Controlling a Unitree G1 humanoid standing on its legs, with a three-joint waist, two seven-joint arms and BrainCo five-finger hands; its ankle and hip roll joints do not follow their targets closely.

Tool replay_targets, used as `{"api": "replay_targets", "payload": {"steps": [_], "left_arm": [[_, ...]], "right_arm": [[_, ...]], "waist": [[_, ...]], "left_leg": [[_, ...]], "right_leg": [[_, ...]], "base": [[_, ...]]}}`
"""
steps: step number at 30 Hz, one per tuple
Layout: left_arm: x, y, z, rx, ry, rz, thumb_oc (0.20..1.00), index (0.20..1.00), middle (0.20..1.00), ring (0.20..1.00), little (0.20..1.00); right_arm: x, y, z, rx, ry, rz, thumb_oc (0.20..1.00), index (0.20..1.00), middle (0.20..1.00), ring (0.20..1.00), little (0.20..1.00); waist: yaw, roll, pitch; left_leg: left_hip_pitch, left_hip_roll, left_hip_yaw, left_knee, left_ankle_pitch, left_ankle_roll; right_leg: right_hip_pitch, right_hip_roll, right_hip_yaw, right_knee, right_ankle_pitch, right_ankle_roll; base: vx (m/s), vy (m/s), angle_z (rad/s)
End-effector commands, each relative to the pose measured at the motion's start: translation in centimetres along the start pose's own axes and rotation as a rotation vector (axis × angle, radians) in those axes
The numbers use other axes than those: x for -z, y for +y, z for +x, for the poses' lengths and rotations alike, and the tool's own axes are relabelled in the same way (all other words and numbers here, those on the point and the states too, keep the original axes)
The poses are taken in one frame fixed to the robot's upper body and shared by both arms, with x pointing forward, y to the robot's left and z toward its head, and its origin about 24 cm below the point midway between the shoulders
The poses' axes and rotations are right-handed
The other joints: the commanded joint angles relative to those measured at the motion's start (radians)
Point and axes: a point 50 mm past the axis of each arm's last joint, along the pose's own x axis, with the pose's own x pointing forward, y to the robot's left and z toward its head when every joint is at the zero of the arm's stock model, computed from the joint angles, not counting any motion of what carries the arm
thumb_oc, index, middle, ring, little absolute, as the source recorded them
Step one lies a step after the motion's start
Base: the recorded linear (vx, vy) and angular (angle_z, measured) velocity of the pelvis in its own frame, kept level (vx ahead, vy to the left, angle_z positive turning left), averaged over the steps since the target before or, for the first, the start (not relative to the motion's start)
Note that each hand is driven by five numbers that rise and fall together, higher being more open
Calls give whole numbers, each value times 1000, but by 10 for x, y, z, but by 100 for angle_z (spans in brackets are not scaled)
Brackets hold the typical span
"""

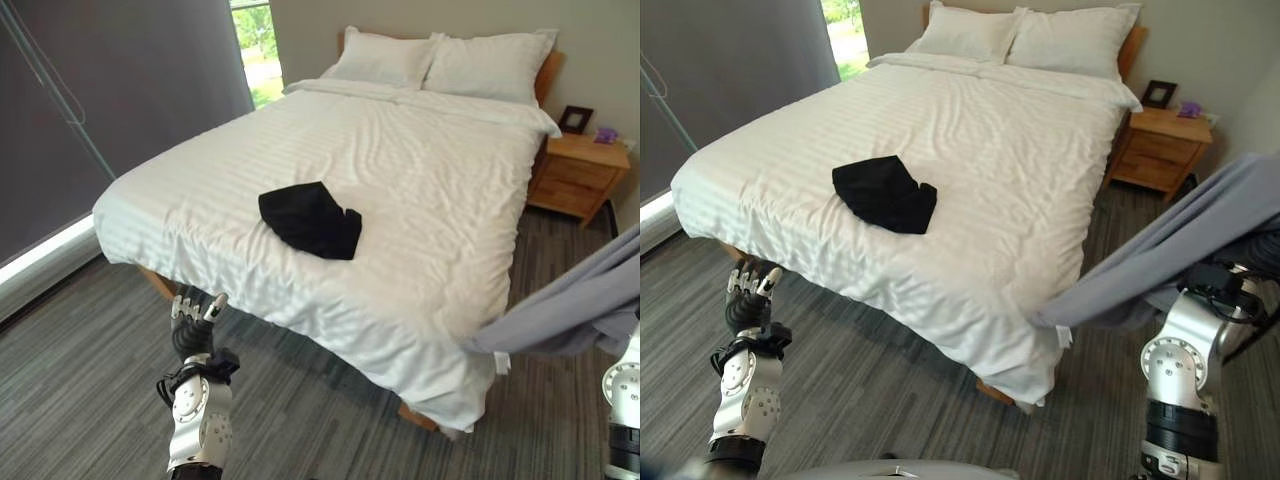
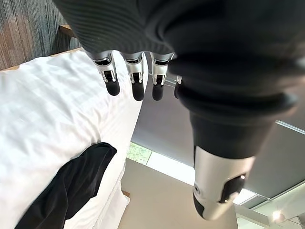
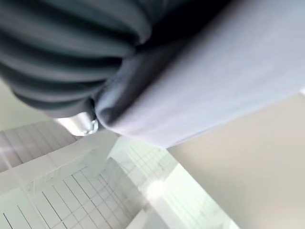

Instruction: Pick up bed clothes into laundry basket.

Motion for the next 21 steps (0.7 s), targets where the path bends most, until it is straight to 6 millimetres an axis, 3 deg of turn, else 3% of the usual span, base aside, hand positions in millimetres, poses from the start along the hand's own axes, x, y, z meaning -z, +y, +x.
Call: {"api": "replay_targets", "payload": {"steps": [1, 7, 11, 14, 15, 19, 21], "left_arm": [[-40, -9, 19, 68, -184, 47, 1000, 1000, 1000, 1000, 1000], [-35, -18, 17, 97, -169, 28, 1000, 1000, 1000, 1000, 1000], [-28, -24, 13, 123, -147, 23, 1000, 1000, 1000, 1000, 1000], [-26, -24, 12, 125, -141, 20, 1000, 1000, 1000, 1000, 1000], [-102, -81, 22, 307, -507, -131, 1000, 1000, 1000, 1000, 1000], [-99, -72, 26, 284, -491, -24, 1000, 1000, 1000, 1000, 1000], [-102, -72, 29, 292, -499, -28, 1000, 1000, 1000, 1000, 1000]], "right_arm": [[-18, 8, 9, -28, -126, -53, 200, 200, 200, 200, 200], [16, 1, -19, 15, 48, -39, 200, 200, 200, 200, 200], [53, -3, -54, 57, 251, 14, 200, 200, 200, 200, 200], [65, -1, -63, 66, 302, 51, 200, 200, 200, 200, 200], [33, 0, -20, 81, -67, 304, 200, 200, 200, 200, 200], [32, -1, -20, 95, -88, 320, 200, 200, 200, 200, 200], [31, 0, -20, 64, -64, 284, 200, 200, 200, 200, 200]], "waist": [[-6, -38, 12], [-17, -33, 28], [-16, -29, 47], [-9, -25, 56], [-95, 80, 133], [-105, 83, 140], [-120, 96, 150]], "left_leg": [[126, 73, 33, 12, -116, -53], [128, 74, 35, 12, -114, -52], [127, 73, 31, 12, -111, -50], [126, 74, 28, 12, -110, -50], [78, 17, 58, 12, -190, -53], [113, 35, 86, 12, -186, -61], [175, 46, 114, 12, -165, -73]], "right_leg": [[-87, -53, -14, -50, 188, 8], [-94, -53, -3, -38, 184, 4], [-96, -52, 0, -32, 181, -1], [-95, -52, -5, -34, 182, -1], [-338, -29, -65, -19, 299, 3], [-338, -15, -58, 1, 280, -2], [-338, 7, -41, 43, 237, -18]], "base": [[-1, 10, -12], [-8, 2, -6], [0, 0, 0], [0, 0, 0], [34, -31, 3], [25, -85, -13], [77, -147, -62]]}}
